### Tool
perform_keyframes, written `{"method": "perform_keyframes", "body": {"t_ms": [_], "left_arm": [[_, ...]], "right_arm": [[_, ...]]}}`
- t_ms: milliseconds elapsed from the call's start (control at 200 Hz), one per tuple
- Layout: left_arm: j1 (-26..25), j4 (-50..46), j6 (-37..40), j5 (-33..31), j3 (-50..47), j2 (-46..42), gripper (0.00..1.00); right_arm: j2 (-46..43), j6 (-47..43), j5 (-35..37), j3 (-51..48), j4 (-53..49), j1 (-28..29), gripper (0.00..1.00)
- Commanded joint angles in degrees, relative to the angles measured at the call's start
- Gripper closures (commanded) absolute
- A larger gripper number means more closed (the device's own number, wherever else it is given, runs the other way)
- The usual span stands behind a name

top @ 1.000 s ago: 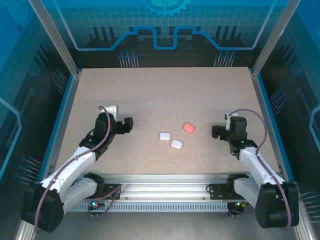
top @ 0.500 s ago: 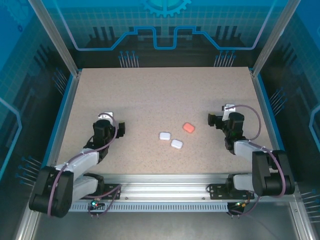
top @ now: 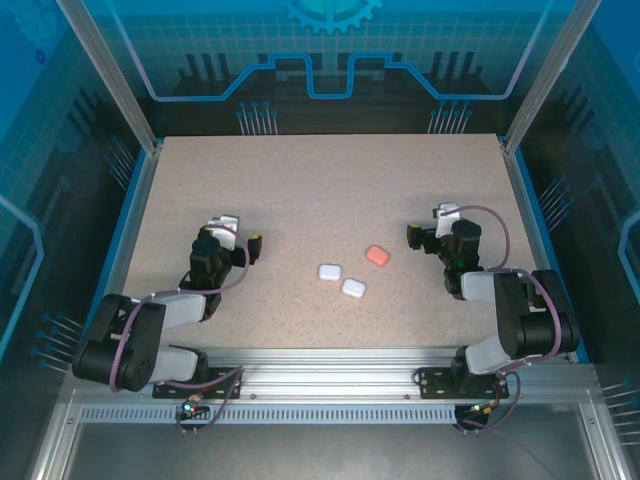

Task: Insert the wireless bluetooth earbuds into the charging case

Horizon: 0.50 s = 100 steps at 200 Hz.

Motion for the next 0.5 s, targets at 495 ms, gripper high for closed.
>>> {"method": "perform_keyframes", "body": {"t_ms": [495], "left_arm": [[6.74,3.69,-8.60,-2.18,6.20,11.13,0.01]], "right_arm": [[0.40,-1.66,1.60,1.08,0.22,1.62,0.00]]}}
